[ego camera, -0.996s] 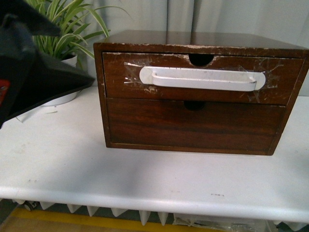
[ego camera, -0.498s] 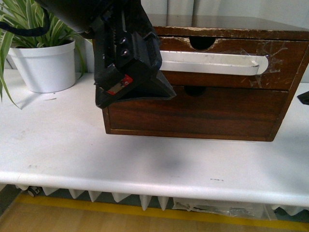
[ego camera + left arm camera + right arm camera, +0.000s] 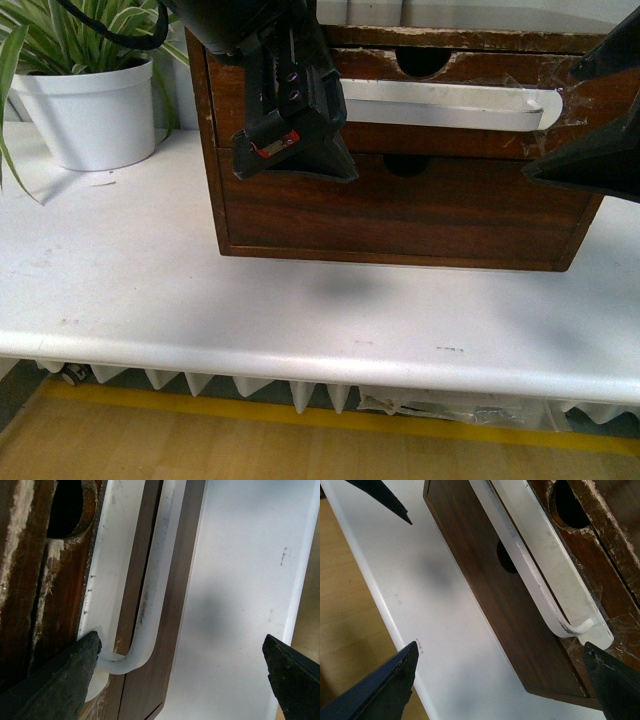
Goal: Open drawer
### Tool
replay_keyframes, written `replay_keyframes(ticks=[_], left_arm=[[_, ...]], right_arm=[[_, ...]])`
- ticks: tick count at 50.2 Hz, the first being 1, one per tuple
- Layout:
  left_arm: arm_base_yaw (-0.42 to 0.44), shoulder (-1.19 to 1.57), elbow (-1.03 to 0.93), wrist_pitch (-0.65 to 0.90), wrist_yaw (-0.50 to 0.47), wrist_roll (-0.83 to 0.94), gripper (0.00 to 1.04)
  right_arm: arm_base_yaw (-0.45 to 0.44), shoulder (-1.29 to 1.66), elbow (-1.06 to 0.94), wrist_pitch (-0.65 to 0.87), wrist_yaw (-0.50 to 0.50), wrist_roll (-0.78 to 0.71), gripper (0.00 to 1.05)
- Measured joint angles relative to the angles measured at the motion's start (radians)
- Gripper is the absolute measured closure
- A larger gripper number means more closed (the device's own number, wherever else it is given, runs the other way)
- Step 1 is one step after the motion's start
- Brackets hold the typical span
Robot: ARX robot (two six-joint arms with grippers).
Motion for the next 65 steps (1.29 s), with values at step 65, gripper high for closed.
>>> replay_keyframes(ticks=[65], left_arm=[[-0.048, 0.05, 0.129, -0.282, 0.018, 0.109, 0.06]], right_arm=[[0.049, 0.227, 0.18, -0.136, 0.003, -0.08, 0.09]])
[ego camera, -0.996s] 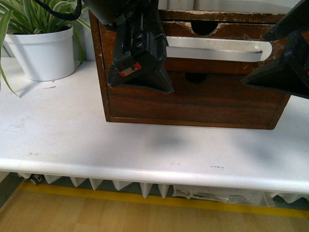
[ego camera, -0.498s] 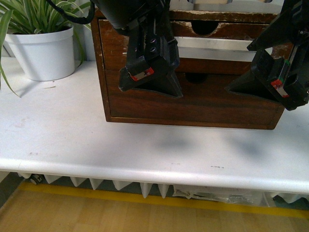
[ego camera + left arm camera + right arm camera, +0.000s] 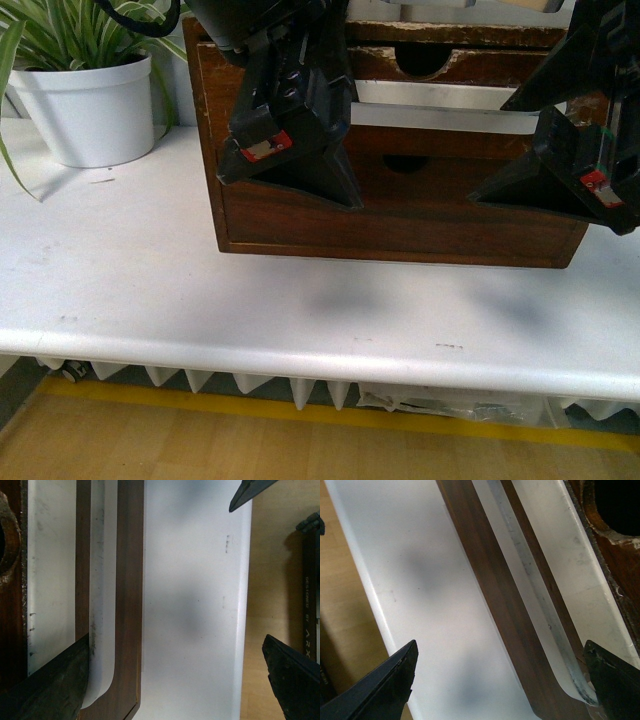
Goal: Open drawer
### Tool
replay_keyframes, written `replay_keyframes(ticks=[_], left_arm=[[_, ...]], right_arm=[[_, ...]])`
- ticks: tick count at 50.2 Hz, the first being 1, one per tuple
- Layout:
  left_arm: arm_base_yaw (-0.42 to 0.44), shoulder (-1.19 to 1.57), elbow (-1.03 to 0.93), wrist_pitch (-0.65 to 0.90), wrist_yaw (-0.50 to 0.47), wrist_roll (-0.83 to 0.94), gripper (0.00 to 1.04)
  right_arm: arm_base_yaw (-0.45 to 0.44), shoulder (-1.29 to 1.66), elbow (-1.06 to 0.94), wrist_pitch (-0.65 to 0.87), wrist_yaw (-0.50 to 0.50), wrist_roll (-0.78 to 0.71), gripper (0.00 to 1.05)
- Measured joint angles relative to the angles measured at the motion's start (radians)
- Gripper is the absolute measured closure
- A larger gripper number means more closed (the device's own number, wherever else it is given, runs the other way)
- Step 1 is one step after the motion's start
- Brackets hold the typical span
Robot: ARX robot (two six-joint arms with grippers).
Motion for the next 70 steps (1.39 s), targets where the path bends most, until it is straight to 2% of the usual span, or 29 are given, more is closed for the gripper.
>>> replay_keyframes(ticks=[34, 44, 53, 62, 70], left_arm=[[-0.018, -0.068, -0.023, -0.196, -0.024, 0.085, 0.06], [-0.022, -0.104, -0.071, -0.175, -0.026, 0.094, 0.06], [-0.018, -0.156, -0.143, -0.03, -0.024, 0.078, 0.06], [0.01, -0.282, -0.285, 0.169, 0.046, 0.01, 0.06], [0.061, -0.468, -0.49, 0.452, 0.051, -0.125, 0.06]], right_arm=[[0.018, -0.079, -0.014, -0.227, -0.07, -0.168, 0.09], [0.024, -0.1, -0.039, -0.223, -0.093, -0.167, 0.09], [0.018, -0.135, -0.076, -0.151, -0.125, -0.128, 0.09], [-0.023, -0.255, -0.139, -0.078, -0.211, -0.08, 0.09], [-0.113, -0.417, -0.296, 0.129, -0.255, 0.037, 0.09]])
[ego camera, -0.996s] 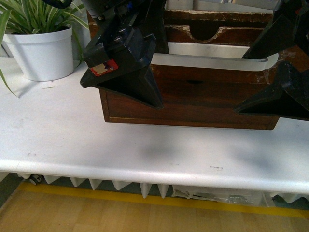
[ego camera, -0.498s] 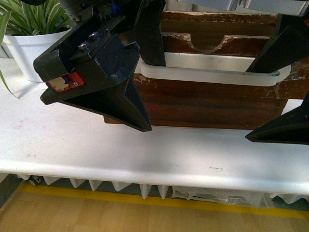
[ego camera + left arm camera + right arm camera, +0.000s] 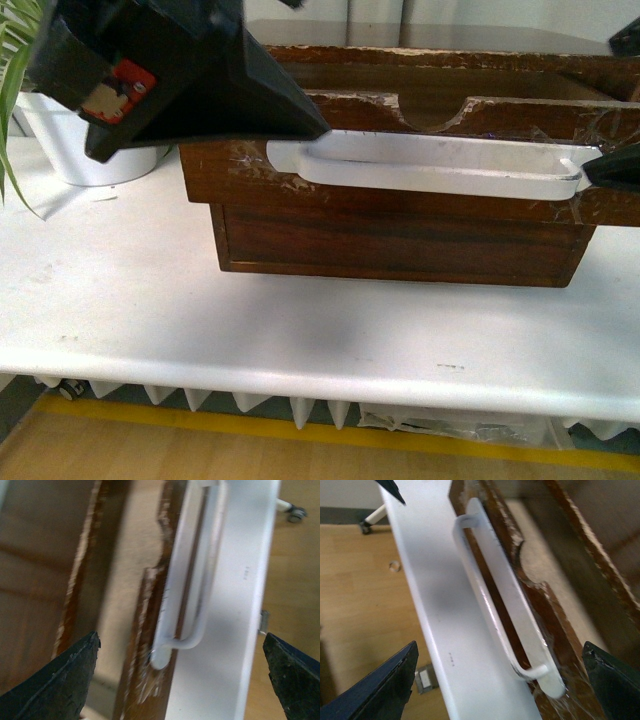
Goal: Open drawer
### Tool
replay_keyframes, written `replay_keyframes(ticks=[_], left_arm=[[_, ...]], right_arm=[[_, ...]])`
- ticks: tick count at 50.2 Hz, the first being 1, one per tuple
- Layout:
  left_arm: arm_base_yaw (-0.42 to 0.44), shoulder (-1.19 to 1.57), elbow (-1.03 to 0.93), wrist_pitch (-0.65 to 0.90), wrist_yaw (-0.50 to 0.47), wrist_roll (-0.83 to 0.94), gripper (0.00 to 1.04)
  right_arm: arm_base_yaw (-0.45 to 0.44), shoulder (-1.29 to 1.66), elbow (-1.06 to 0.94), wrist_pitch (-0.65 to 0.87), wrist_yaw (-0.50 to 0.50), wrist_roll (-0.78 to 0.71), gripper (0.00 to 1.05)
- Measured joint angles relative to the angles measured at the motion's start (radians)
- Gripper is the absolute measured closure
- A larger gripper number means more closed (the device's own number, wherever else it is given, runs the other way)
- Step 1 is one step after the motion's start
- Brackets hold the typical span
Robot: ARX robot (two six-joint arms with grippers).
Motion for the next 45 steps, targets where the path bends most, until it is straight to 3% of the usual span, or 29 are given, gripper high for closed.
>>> replay_keyframes(ticks=[11, 20, 30, 37, 45], left_arm=[[0.074, -0.199, -0.255, 0.358, -0.114, -0.211, 0.06], [0.15, -0.394, -0.544, 0.701, -0.363, -0.483, 0.06], [0.101, -0.628, -0.817, 0.703, -0.557, -0.708, 0.06], [0.082, -0.839, -0.942, 0.567, -0.715, -0.864, 0.06], [0.089, -0.985, -0.985, 0.461, -0.745, -0.958, 0.06]], right_arm=[[-0.089, -0.169, -0.212, 0.266, 0.036, 0.227, 0.09], [-0.132, -0.386, -0.433, 0.41, 0.129, 0.504, 0.09], [-0.188, -0.562, -0.584, 0.416, 0.187, 0.682, 0.09], [-0.238, -0.687, -0.651, 0.341, 0.183, 0.758, 0.09], [-0.256, -0.768, -0.683, 0.29, 0.182, 0.801, 0.09]])
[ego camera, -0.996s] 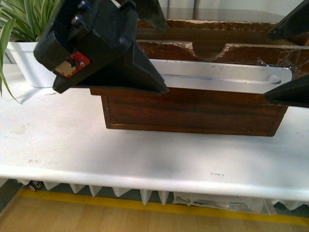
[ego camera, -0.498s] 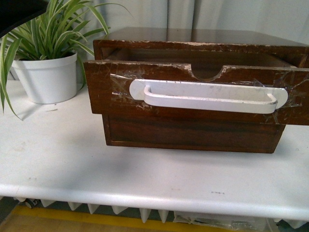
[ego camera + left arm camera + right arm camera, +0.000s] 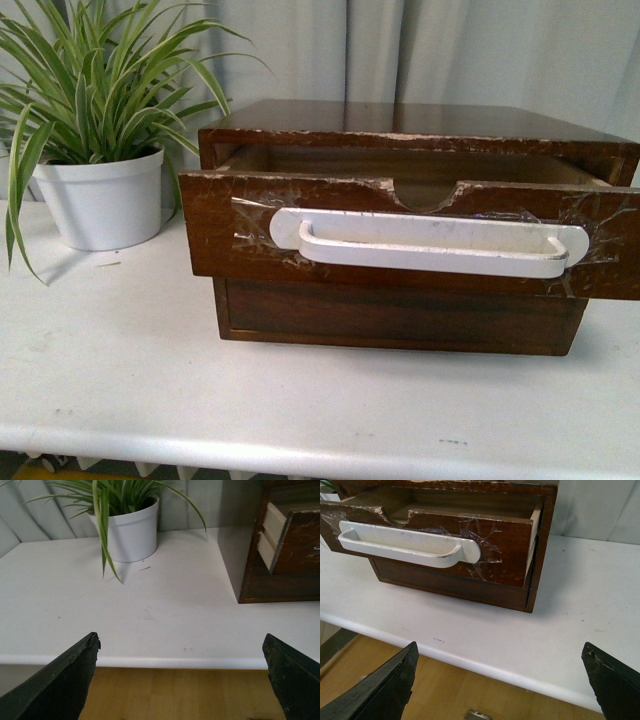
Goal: Open drawer
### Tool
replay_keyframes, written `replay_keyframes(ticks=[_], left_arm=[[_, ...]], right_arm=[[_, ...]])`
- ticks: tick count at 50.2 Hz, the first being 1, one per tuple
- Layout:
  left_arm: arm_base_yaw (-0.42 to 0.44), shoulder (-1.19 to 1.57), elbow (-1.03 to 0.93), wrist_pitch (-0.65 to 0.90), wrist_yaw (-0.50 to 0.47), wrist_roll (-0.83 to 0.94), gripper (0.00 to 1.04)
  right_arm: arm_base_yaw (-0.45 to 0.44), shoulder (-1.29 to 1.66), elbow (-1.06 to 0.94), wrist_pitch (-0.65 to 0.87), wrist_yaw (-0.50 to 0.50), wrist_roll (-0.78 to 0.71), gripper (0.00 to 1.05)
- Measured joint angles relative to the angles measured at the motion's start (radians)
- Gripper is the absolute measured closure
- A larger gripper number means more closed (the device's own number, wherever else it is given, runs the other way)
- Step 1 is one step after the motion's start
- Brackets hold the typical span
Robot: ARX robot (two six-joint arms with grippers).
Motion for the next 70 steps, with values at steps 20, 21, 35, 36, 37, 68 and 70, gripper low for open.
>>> replay_keyframes(ticks=[20, 21, 35, 36, 37, 68, 70], left_arm=[[0.032, 0.0, -0.035, 0.008, -0.069, -0.103, 0.06], [0.032, 0.0, -0.035, 0.009, -0.069, -0.105, 0.06], [0.151, -0.1, -0.141, 0.193, 0.201, -0.107, 0.48], [0.158, -0.108, -0.145, 0.191, 0.207, -0.107, 0.52], [0.163, -0.113, -0.149, 0.188, 0.212, -0.107, 0.56], [0.306, -0.429, -0.222, -0.05, 0.351, -0.108, 1.01], [0.306, -0.437, -0.222, -0.055, 0.351, -0.108, 1.01]], right_arm=[[-0.027, -0.057, -0.054, -0.002, 0.0, 0.099, 0.09], [-0.027, -0.057, -0.054, -0.002, 0.0, 0.1, 0.09], [0.117, -0.166, -0.162, 0.227, 0.419, 0.073, 0.49], [0.118, -0.173, -0.167, 0.226, 0.424, 0.072, 0.54], [0.118, -0.177, -0.169, 0.225, 0.425, 0.072, 0.57], [0.12, -0.413, -0.228, 0.046, 0.425, 0.067, 1.03], [0.12, -0.413, -0.228, 0.046, 0.424, 0.067, 1.03]])
